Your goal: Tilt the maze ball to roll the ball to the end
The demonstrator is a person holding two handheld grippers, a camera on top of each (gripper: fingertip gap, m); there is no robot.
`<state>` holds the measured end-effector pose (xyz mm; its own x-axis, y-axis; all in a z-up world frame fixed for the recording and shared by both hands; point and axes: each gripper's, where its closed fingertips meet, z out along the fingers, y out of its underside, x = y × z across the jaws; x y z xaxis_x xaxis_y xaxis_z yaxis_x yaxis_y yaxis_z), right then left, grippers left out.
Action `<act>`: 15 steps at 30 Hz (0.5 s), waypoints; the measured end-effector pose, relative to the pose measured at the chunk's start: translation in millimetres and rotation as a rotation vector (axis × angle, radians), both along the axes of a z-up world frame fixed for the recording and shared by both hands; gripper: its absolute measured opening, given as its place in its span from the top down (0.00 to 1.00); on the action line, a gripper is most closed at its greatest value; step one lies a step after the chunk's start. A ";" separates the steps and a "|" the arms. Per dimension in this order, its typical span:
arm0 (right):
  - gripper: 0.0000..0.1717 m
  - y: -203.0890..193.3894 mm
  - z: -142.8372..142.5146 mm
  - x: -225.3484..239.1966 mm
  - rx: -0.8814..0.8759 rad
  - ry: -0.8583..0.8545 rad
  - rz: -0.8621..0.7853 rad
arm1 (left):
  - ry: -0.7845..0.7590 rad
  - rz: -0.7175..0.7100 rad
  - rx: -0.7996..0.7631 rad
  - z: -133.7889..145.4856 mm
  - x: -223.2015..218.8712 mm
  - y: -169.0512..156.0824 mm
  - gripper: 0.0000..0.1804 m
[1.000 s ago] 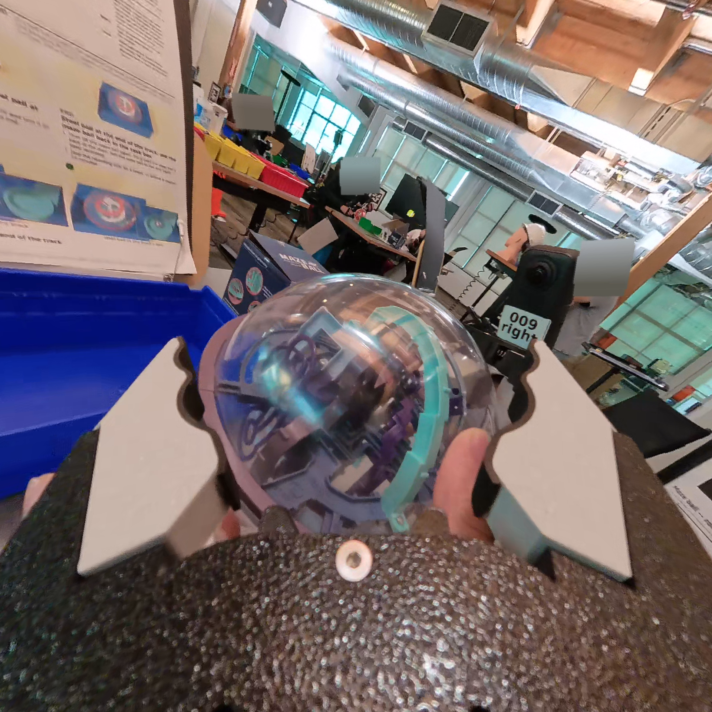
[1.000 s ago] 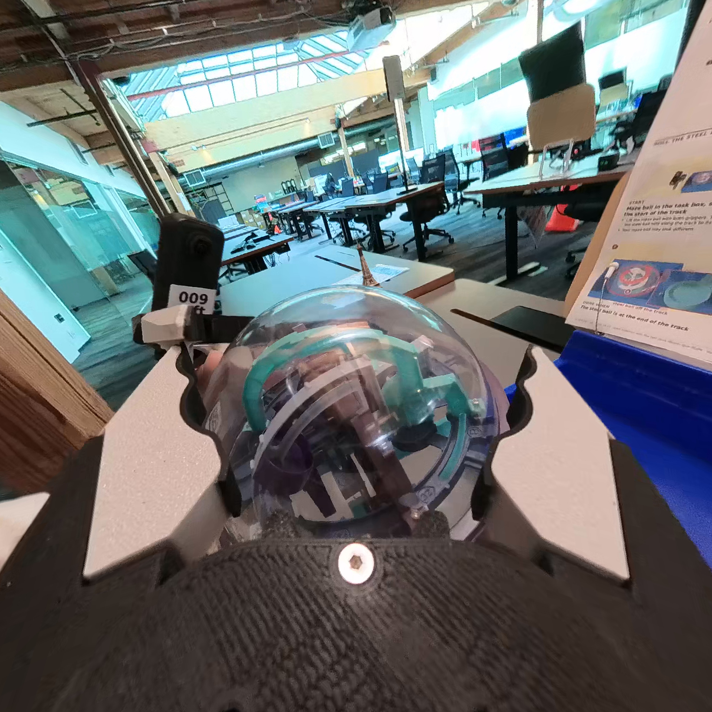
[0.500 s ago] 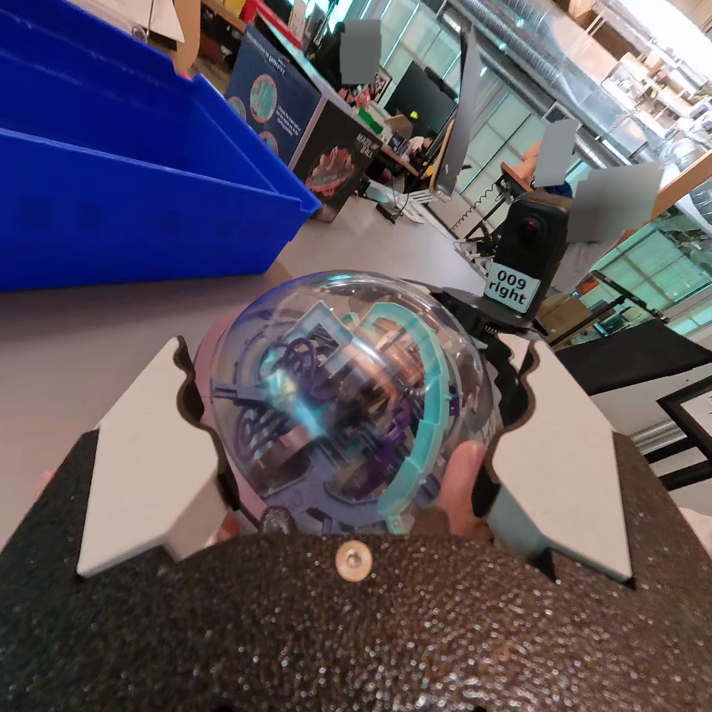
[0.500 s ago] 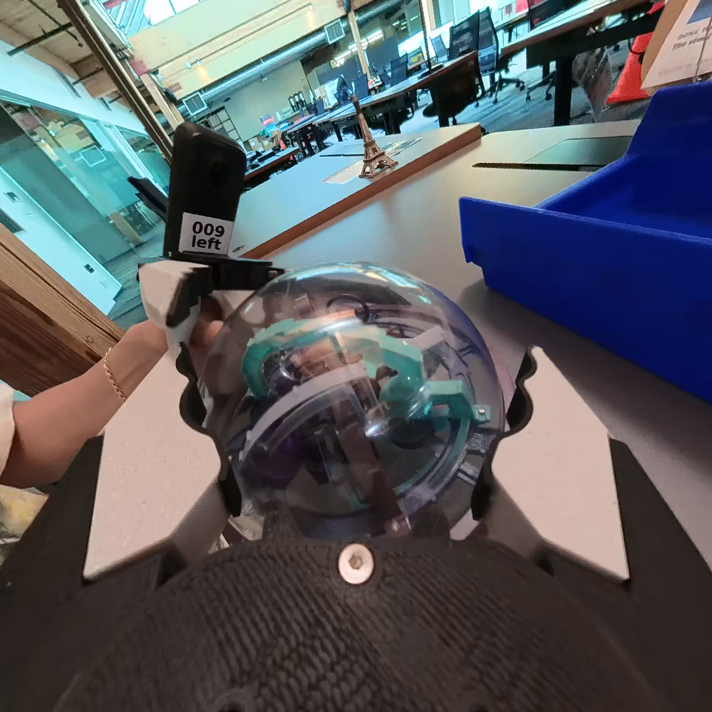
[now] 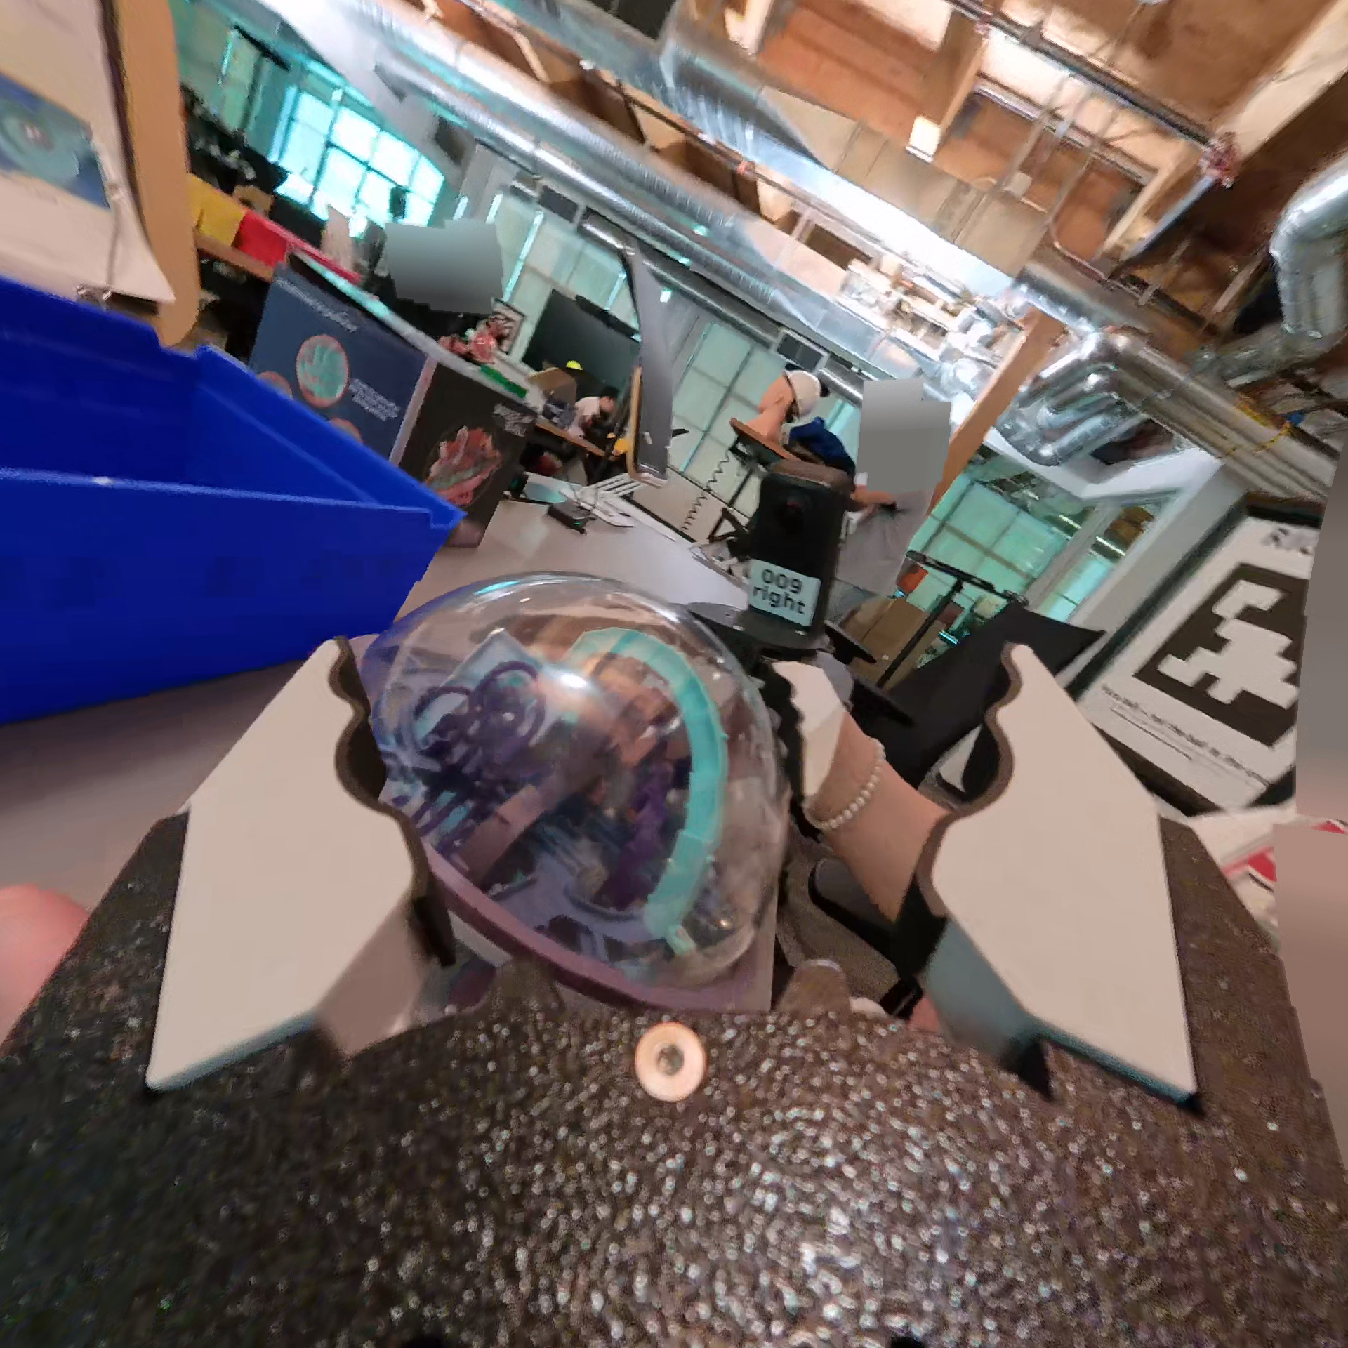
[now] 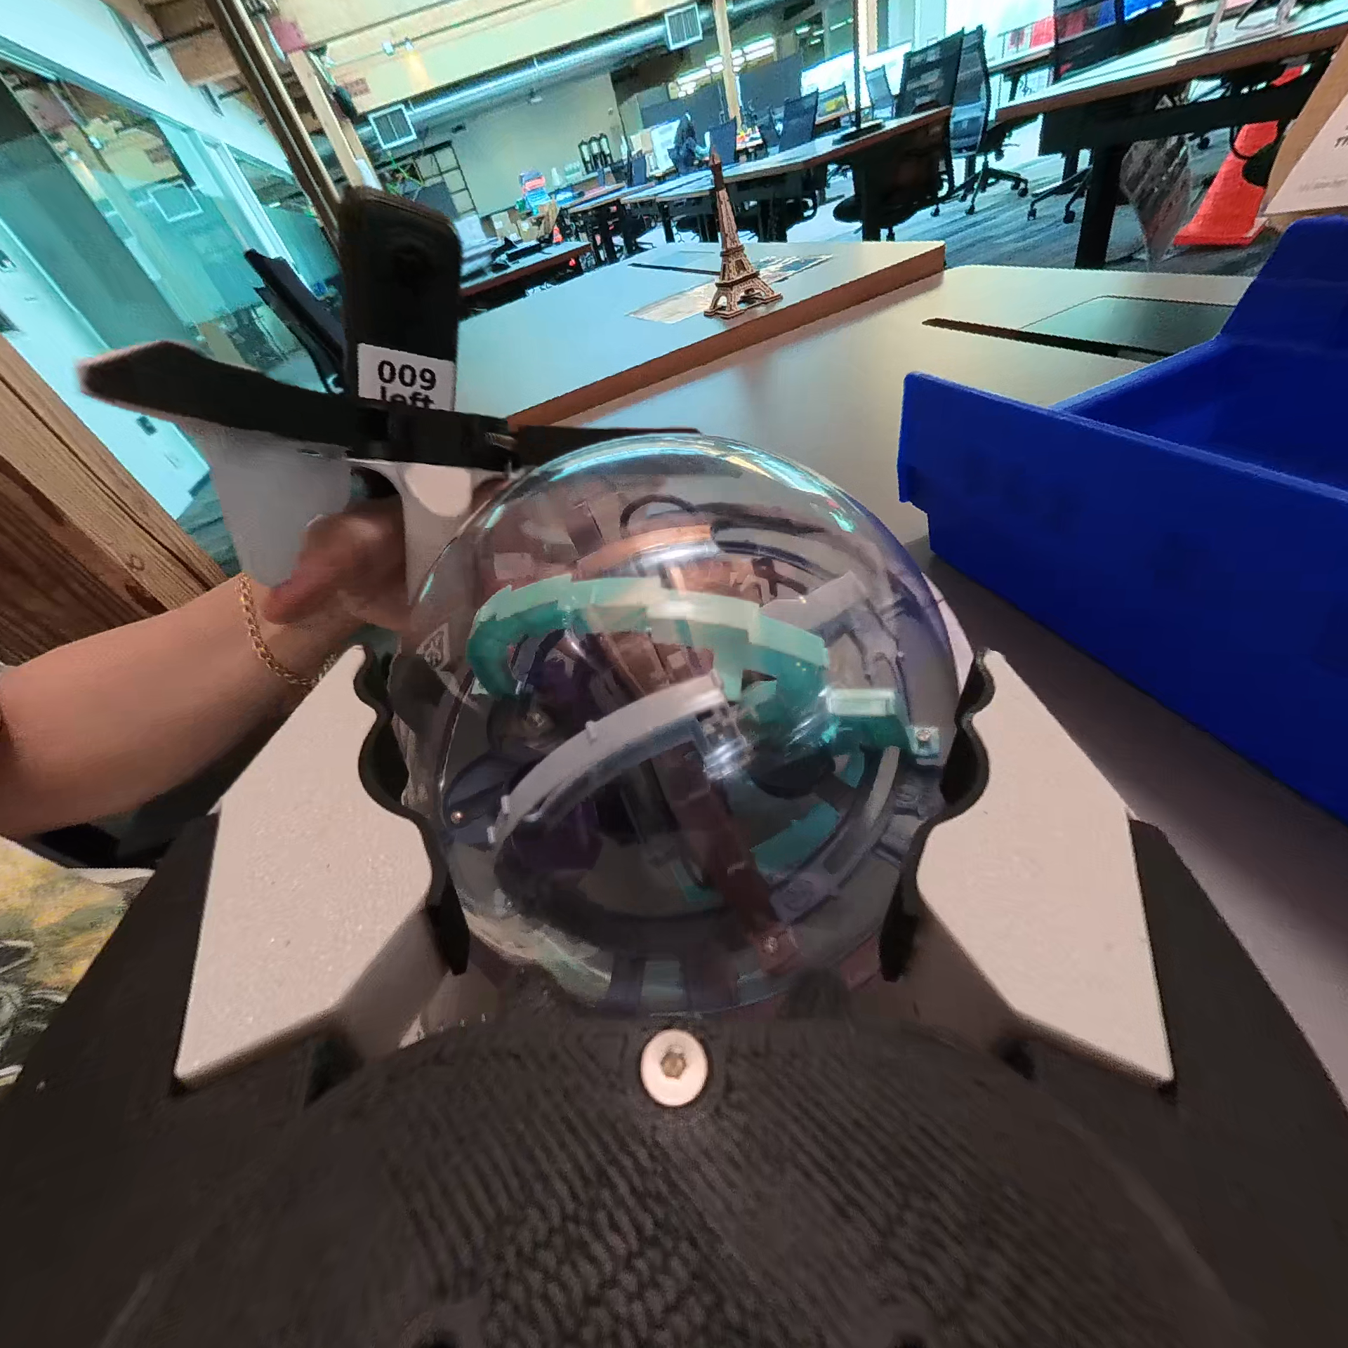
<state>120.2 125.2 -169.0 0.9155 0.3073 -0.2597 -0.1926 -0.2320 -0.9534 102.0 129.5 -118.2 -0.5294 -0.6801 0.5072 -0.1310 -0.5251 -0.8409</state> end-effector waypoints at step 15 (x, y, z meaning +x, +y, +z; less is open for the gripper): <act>0.25 13.1 15.1 12.5 0.049 -0.023 0.003 | -0.072 0.005 0.515 -15.1 20.9 0.1 0.44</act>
<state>132.7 138.3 -154.0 0.9201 0.3215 -0.2238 -0.1705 -0.1858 -0.9677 122.9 129.6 -133.3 -0.5469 -0.8344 0.0685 -0.0617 -0.0414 -0.9972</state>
